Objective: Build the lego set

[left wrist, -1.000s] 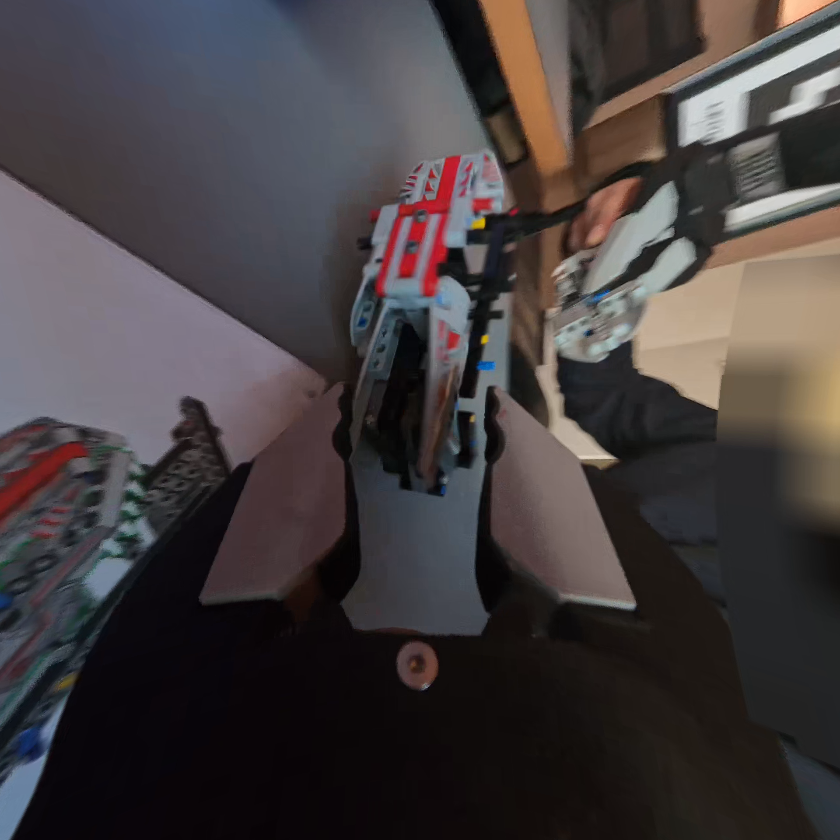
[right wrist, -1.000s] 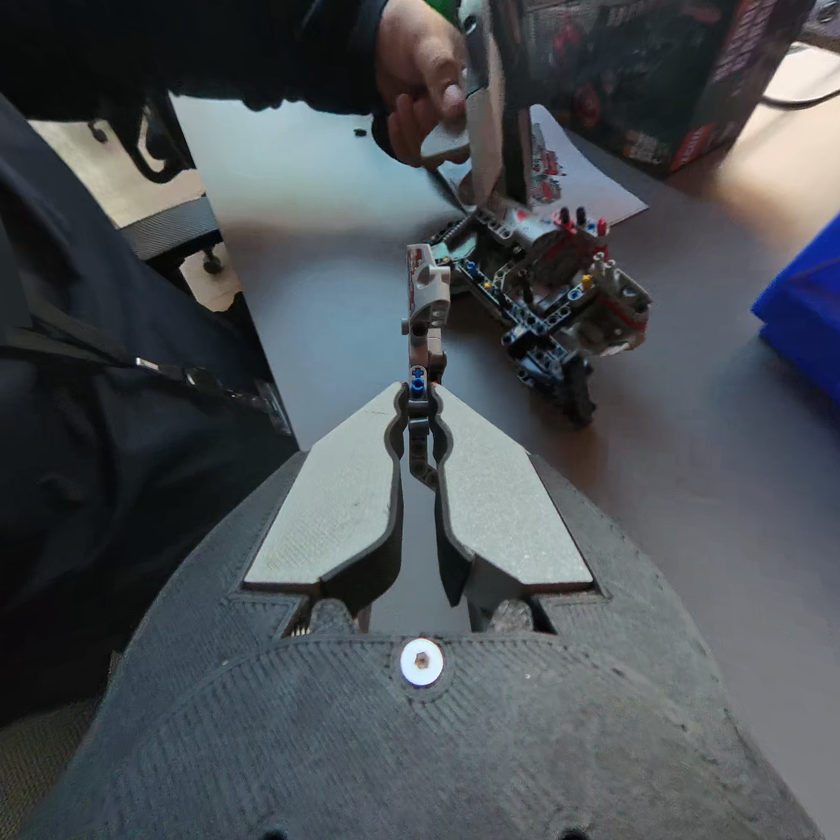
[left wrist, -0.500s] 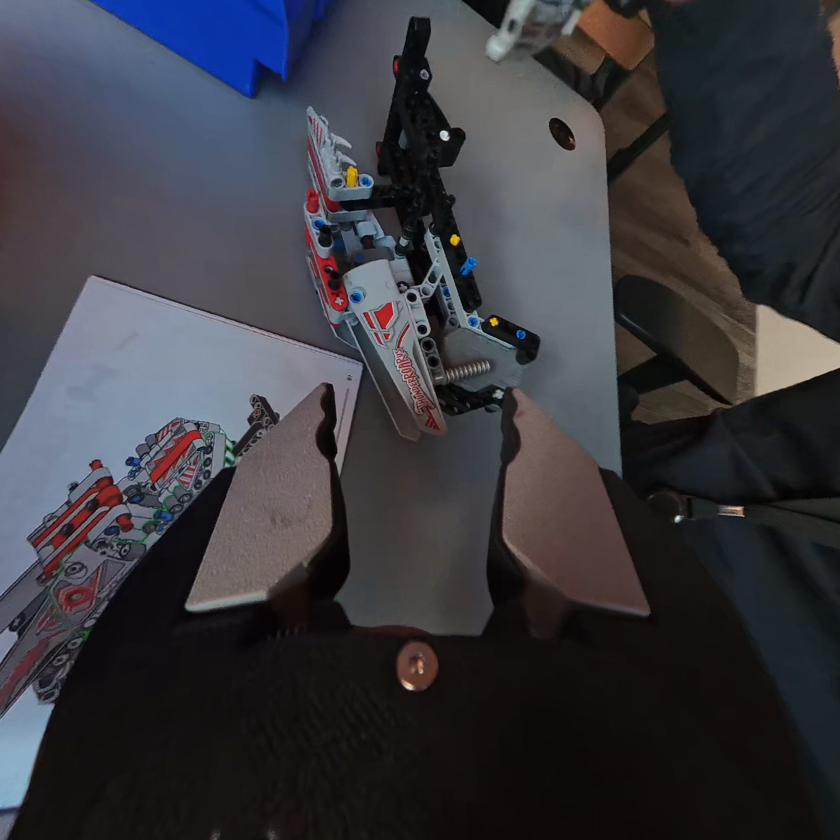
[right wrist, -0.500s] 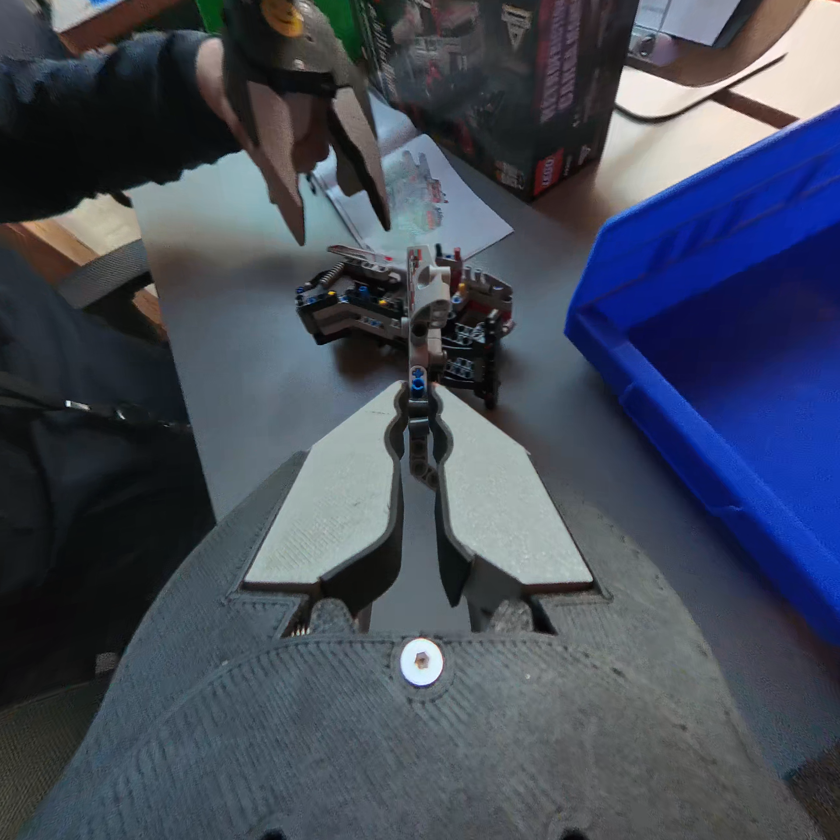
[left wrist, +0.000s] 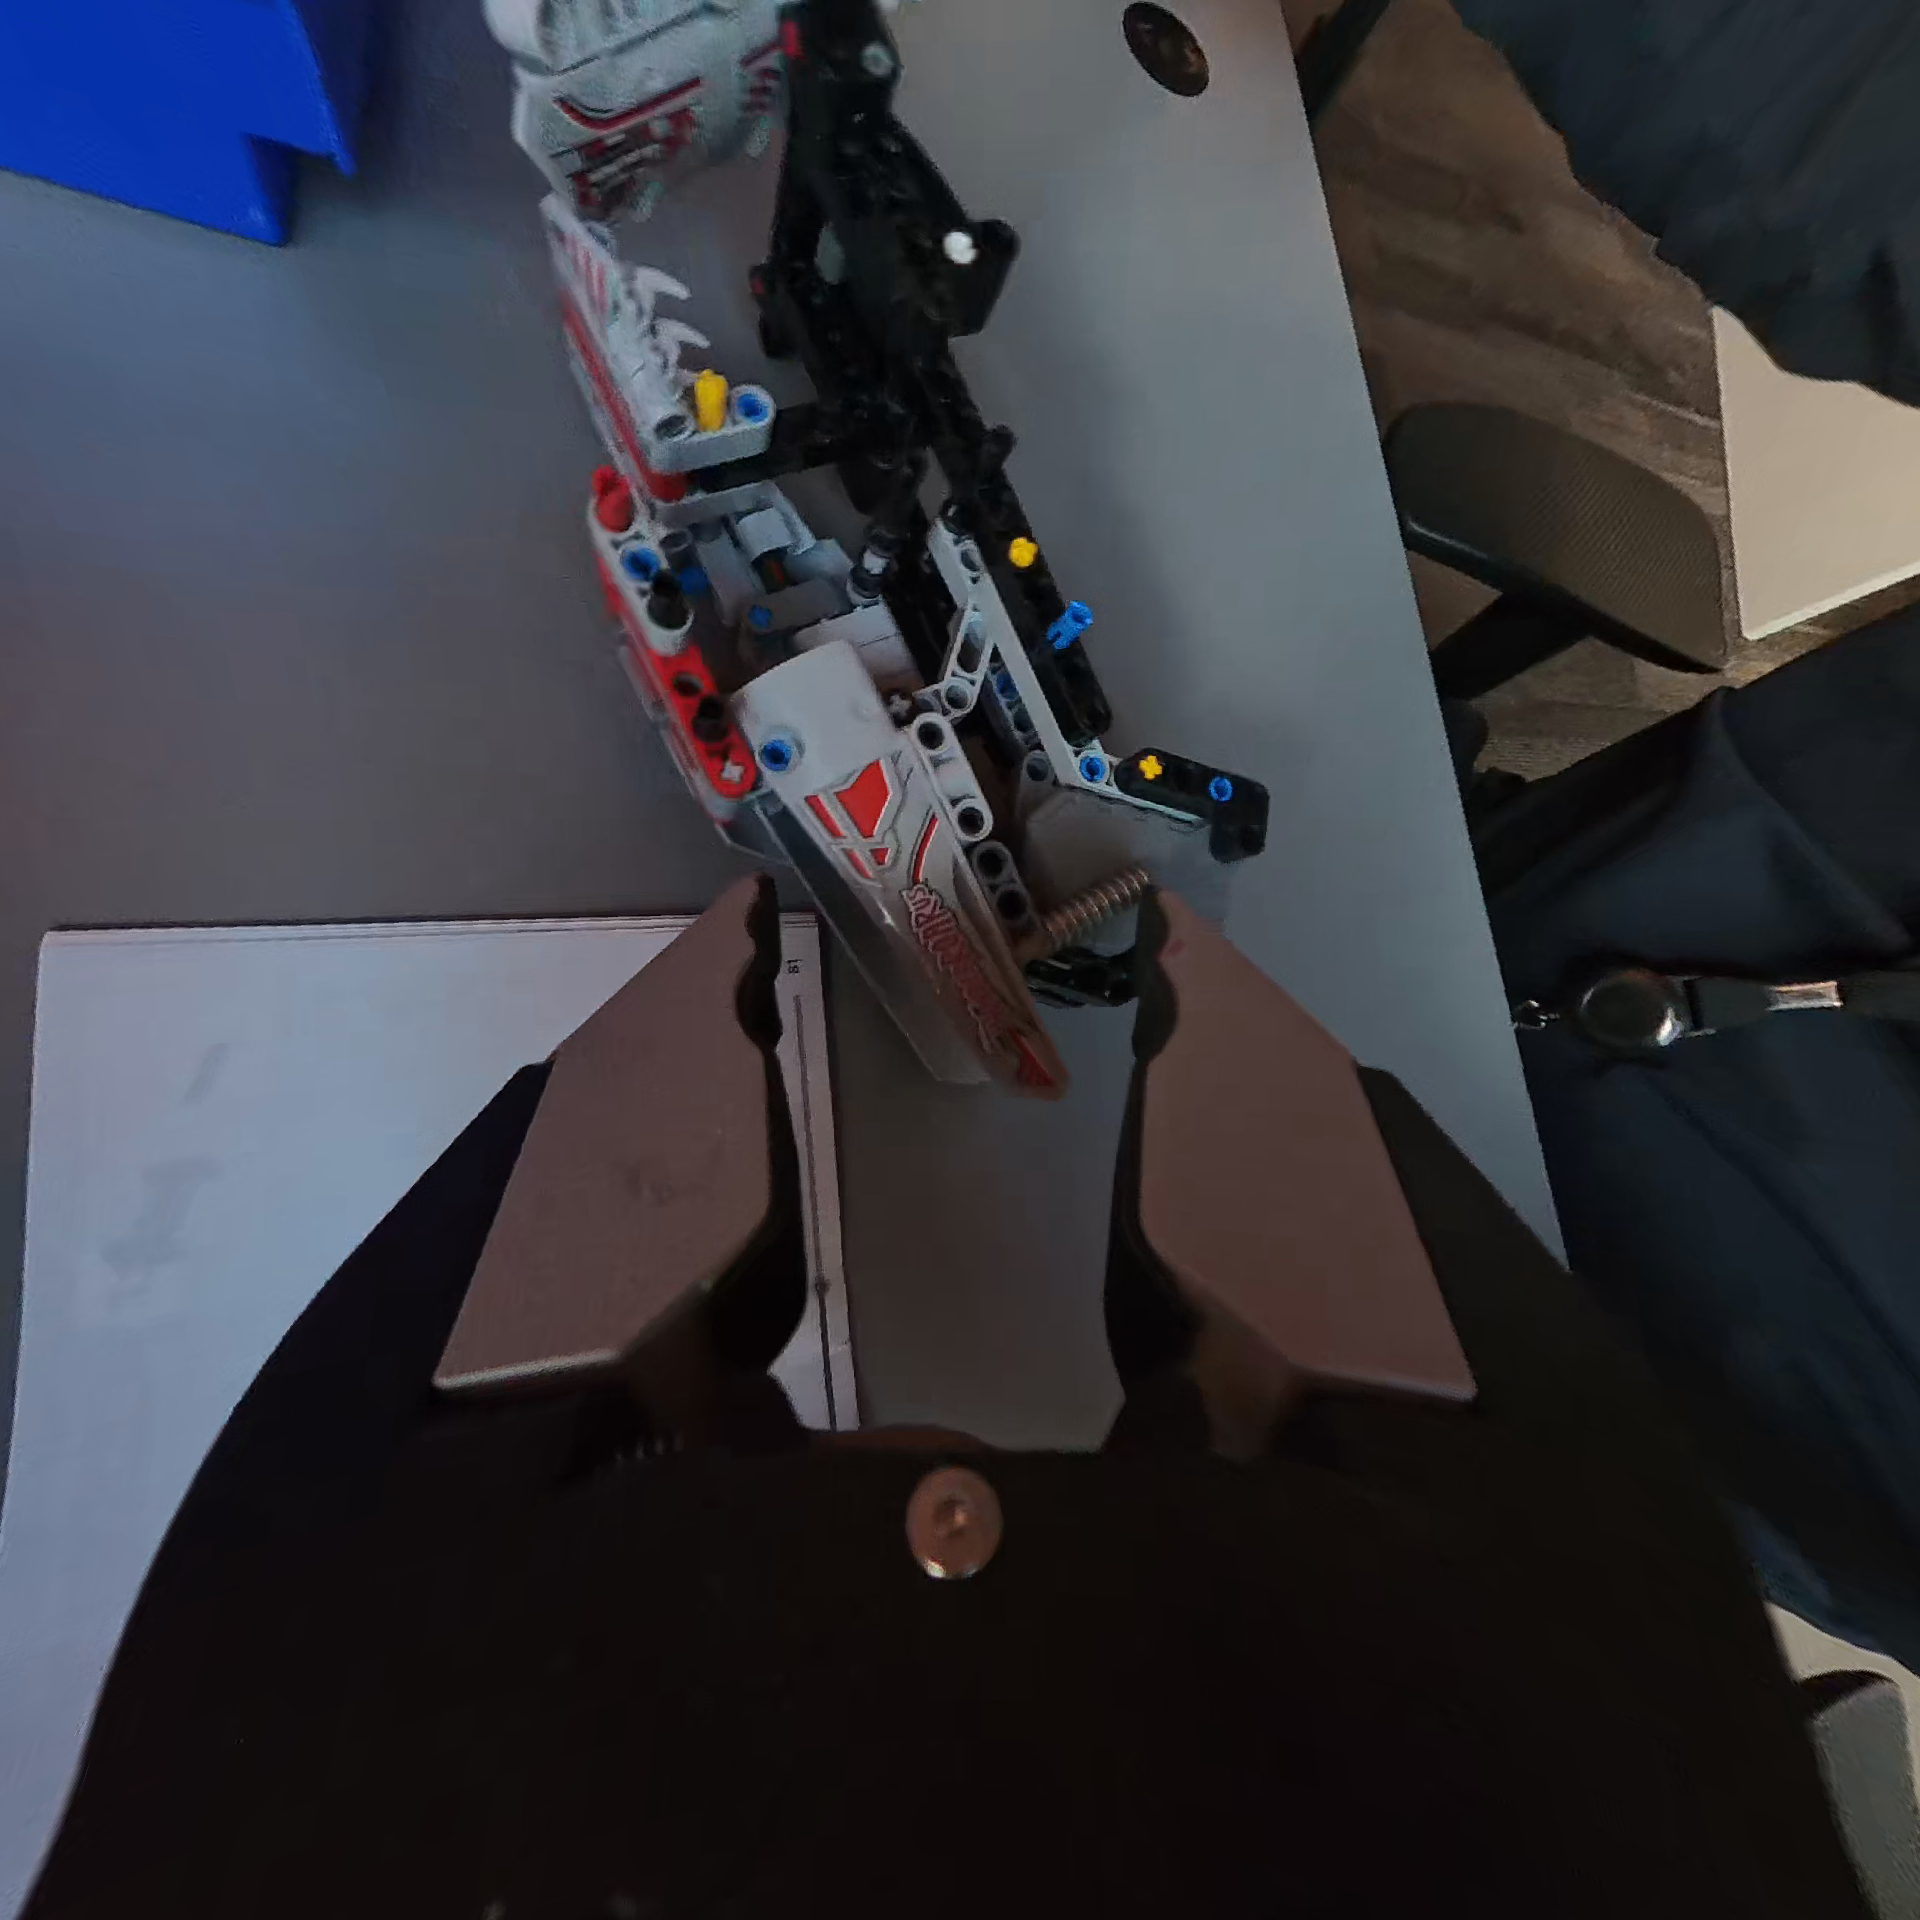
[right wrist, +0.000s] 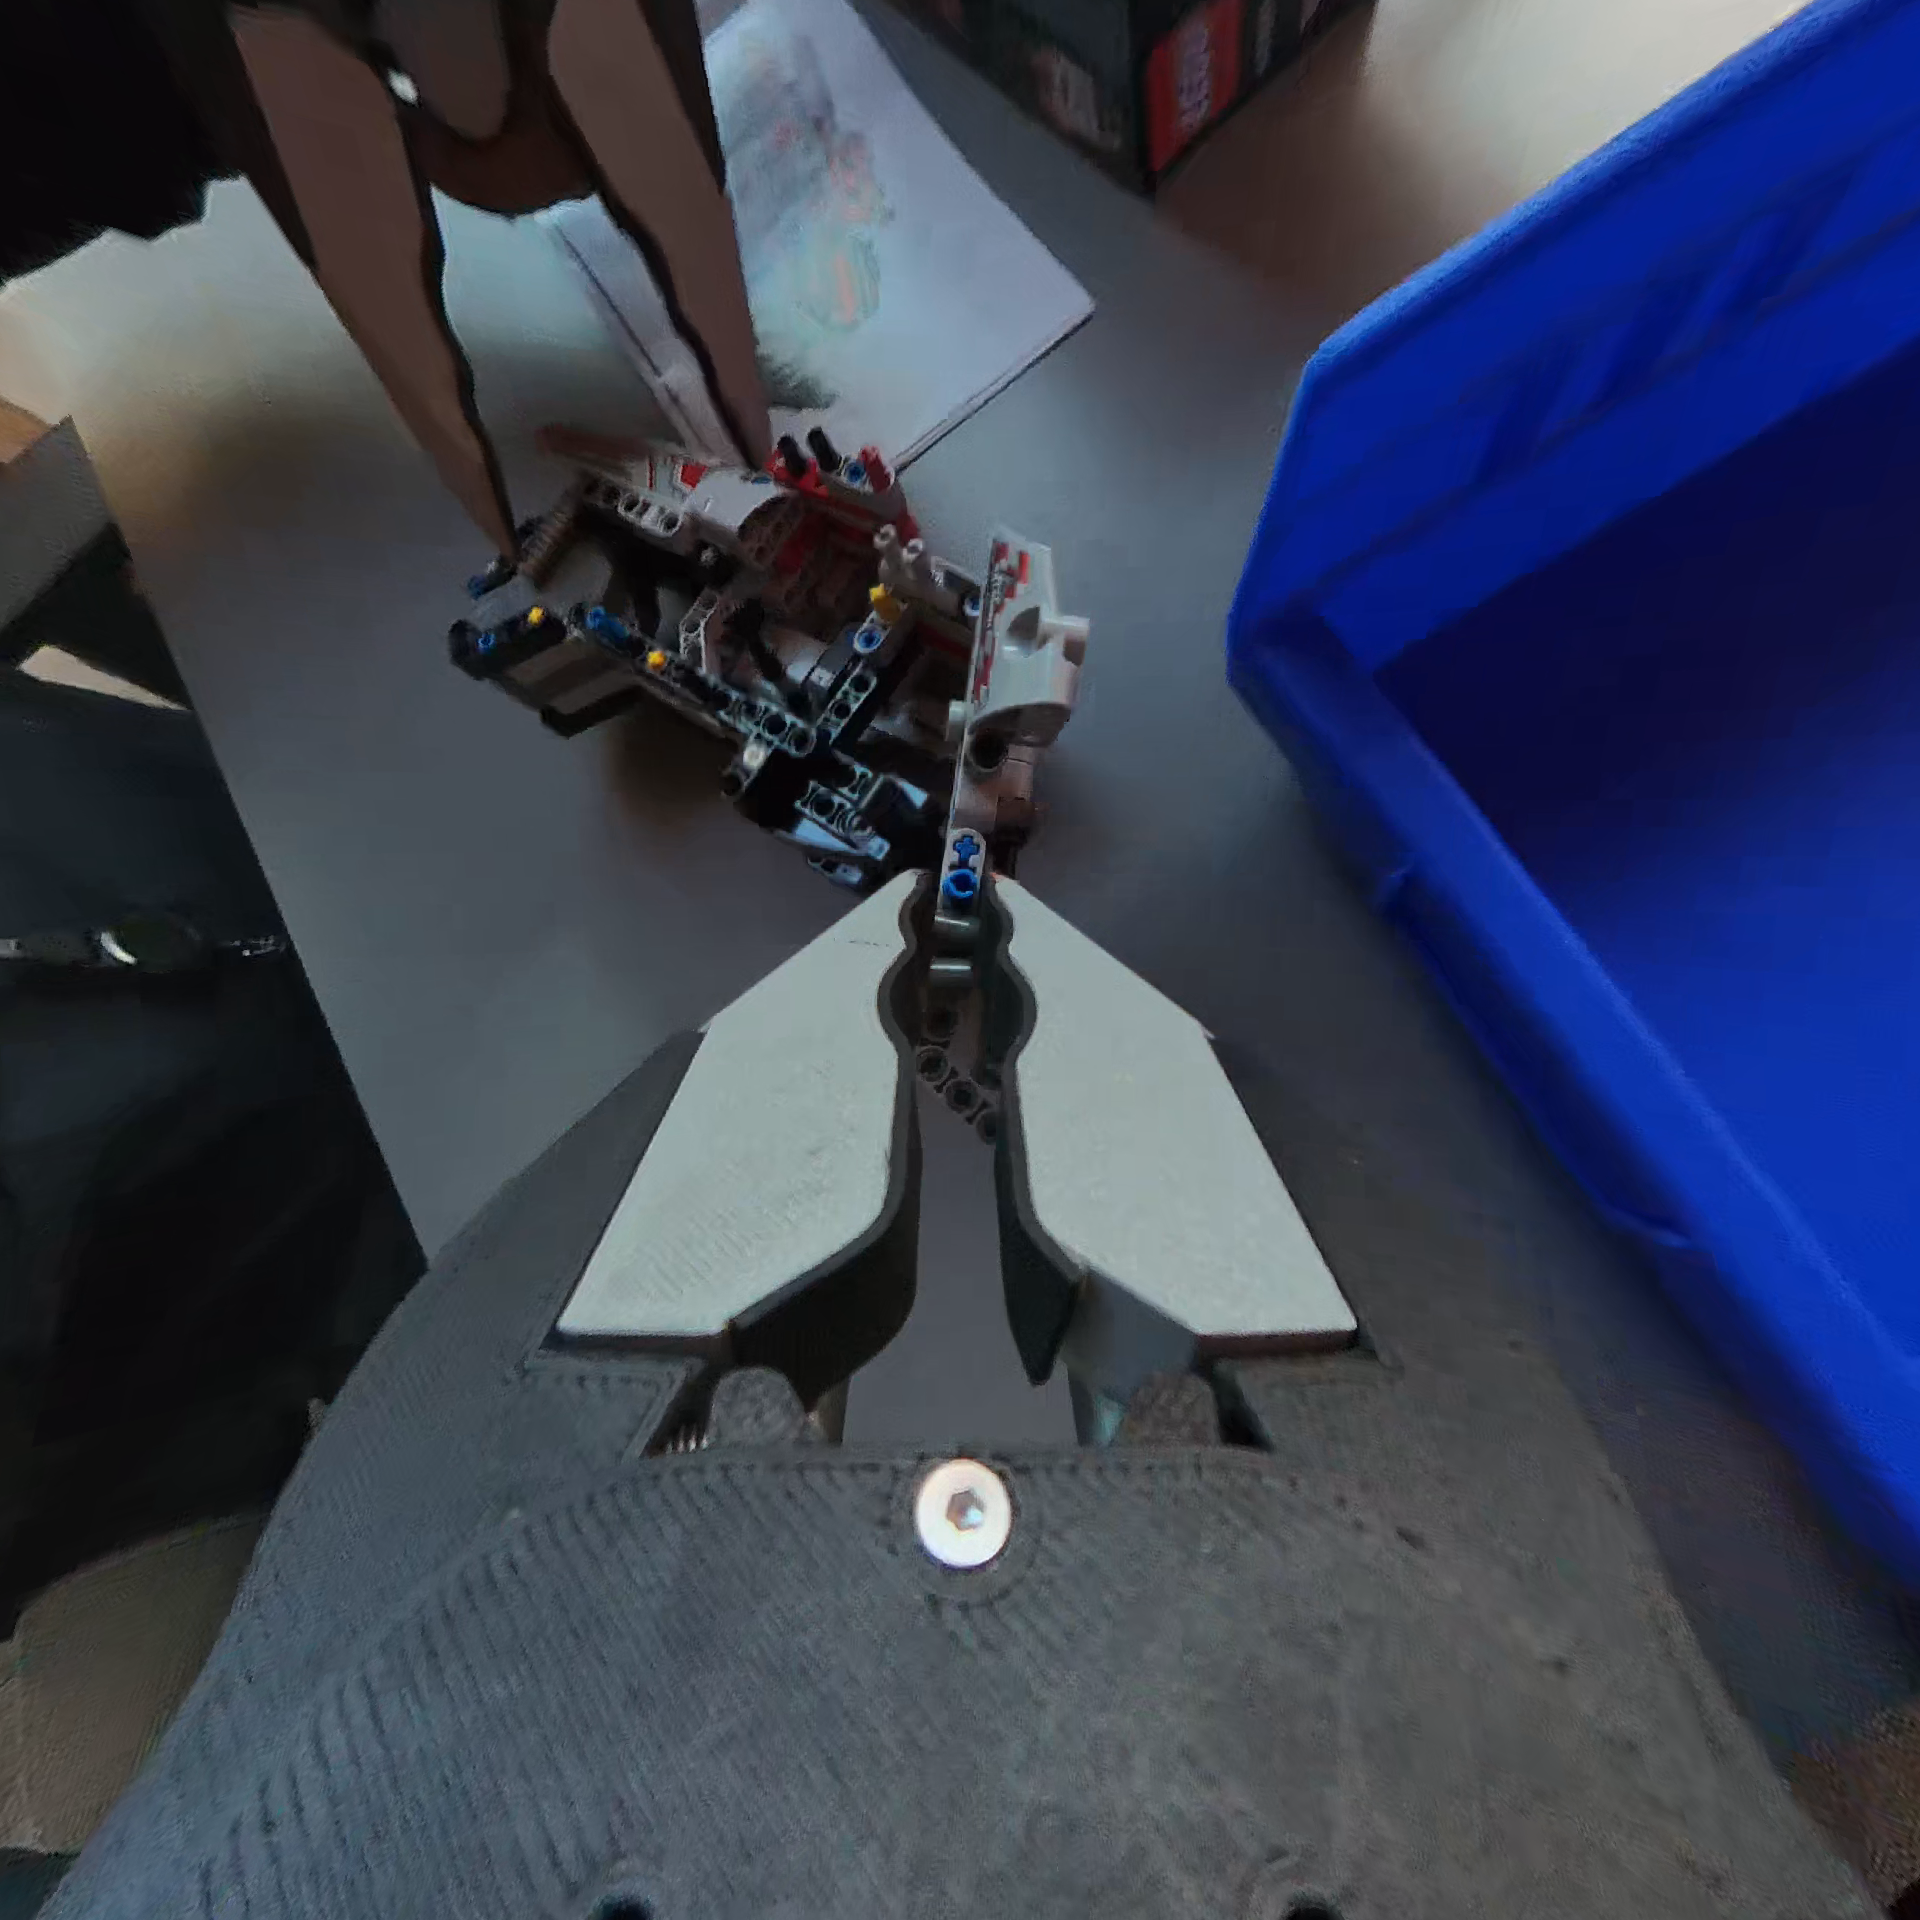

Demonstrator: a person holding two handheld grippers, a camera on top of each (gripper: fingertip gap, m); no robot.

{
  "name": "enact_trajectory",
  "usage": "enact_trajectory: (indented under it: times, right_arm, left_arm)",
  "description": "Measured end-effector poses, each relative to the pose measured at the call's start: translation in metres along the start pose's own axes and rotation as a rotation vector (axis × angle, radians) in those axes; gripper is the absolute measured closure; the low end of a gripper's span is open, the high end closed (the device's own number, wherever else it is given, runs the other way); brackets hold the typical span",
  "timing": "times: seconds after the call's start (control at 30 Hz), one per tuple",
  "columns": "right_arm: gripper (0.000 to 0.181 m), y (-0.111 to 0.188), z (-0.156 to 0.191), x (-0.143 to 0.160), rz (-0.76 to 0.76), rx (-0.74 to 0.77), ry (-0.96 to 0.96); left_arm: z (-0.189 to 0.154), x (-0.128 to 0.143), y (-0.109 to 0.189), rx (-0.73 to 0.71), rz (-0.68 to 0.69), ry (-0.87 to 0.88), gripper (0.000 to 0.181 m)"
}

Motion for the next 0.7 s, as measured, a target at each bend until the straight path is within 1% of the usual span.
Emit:
enact_trajectory:
  times: [0.07, 0.1, 0.13, 0.17, 0.23, 0.3, 0.4, 0.47, 0.57, 0.63, 0.7]
  right_arm:
    - [0.175, 0.006, 0.013, 0.013, 0.018, -0.008, -0.016]
    - [0.175, 0.010, 0.020, 0.019, 0.019, -0.020, -0.025]
    - [0.175, 0.014, 0.029, 0.025, 0.012, -0.040, -0.038]
    - [0.176, 0.017, 0.037, 0.030, -0.005, -0.063, -0.052]
    - [0.176, 0.022, 0.053, 0.040, -0.037, -0.100, -0.083]
    - [0.176, 0.026, 0.058, 0.051, -0.054, -0.065, -0.119]
    - [0.176, 0.037, 0.054, 0.059, -0.108, -0.022, -0.200]
    - [0.176, 0.047, 0.051, 0.054, -0.167, -0.044, -0.246]
    - [0.176, 0.051, 0.055, 0.033, -0.241, -0.159, -0.290]
    - [0.176, 0.044, 0.057, 0.018, -0.232, -0.193, -0.281]
    - [0.176, 0.033, 0.059, 0.003, -0.187, -0.235, -0.256]
  left_arm:
    - [0.000, 0.001, 0.002, -0.004, 0.002, 0.002, 0.111]
    - [-0.001, 0.002, 0.003, 0.005, -0.010, 0.000, 0.114]
    - [-0.002, 0.001, 0.004, 0.018, -0.032, -0.001, 0.122]
    - [-0.002, 0.002, 0.004, 0.027, -0.042, -0.002, 0.123]
    - [0.000, 0.003, 0.004, 0.017, -0.032, -0.003, 0.114]
    - [0.002, 0.001, 0.006, 0.010, -0.047, -0.014, 0.118]
    - [0.000, 0.000, 0.014, -0.019, -0.064, -0.025, 0.114]
    - [-0.002, 0.003, 0.019, -0.035, -0.067, -0.038, 0.114]
    - [-0.004, 0.007, 0.025, -0.092, -0.061, -0.061, 0.115]
    - [-0.002, 0.008, 0.035, -0.179, -0.071, -0.064, 0.117]
    - [-0.005, 0.005, 0.046, -0.243, -0.119, -0.037, 0.122]
Point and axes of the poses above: each gripper's, where its closed fingertips meet, y back along the fingers, x out of its underside, z = x × y across the jaws, the point moved 8 cm from there along y, back along the fingers, and after that the axes turned 8 degrees about -z, right-handed, at the moved point
